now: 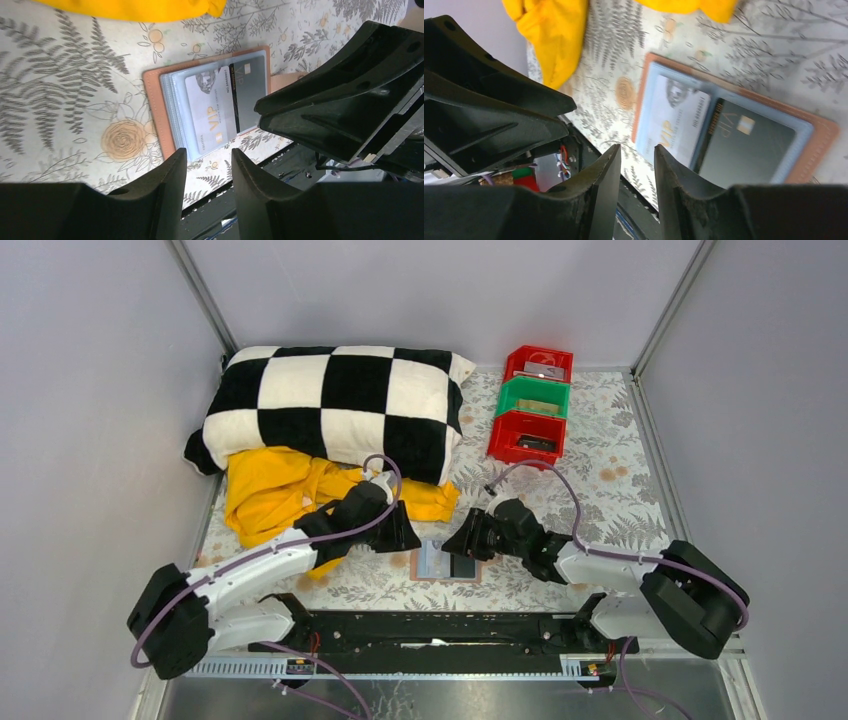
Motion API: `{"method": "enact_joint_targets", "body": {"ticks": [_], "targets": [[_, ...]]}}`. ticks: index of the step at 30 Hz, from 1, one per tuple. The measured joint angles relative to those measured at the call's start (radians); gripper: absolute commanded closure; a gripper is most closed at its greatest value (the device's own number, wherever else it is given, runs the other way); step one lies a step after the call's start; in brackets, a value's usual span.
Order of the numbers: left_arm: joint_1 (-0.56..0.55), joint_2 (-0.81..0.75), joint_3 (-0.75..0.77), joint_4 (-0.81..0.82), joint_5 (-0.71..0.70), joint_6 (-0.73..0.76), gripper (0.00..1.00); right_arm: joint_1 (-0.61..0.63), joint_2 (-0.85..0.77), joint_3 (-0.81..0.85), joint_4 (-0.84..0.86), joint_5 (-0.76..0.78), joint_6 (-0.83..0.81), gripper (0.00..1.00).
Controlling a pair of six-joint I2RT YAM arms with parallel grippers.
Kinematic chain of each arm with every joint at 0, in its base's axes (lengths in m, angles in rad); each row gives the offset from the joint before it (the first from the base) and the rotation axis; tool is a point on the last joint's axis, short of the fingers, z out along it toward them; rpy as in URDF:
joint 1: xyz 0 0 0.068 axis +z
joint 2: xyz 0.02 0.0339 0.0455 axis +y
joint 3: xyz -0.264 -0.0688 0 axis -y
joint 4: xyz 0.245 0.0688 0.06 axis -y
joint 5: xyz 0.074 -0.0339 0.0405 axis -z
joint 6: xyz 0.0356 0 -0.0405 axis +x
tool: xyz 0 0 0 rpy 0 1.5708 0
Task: Take the credit cards out of the card holder
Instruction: Remove the credit card from the card holder.
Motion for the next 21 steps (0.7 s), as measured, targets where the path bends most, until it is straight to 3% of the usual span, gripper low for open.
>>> {"method": "enact_joint_targets", "body": {"ticks": [12, 21], "targets": [[-0.002, 0.182, -0.070, 0.238, 0.113, -0.063, 0.60, -0.002, 0.111, -0.046, 0.000, 0.024, 0.063, 0.63], [-0.001, 0.301, -0.123, 0.316, 0.131, -0.082, 0.61, -0.024, 0.210, -0.074, 0.169, -0.030, 0.140, 0.66]]}}
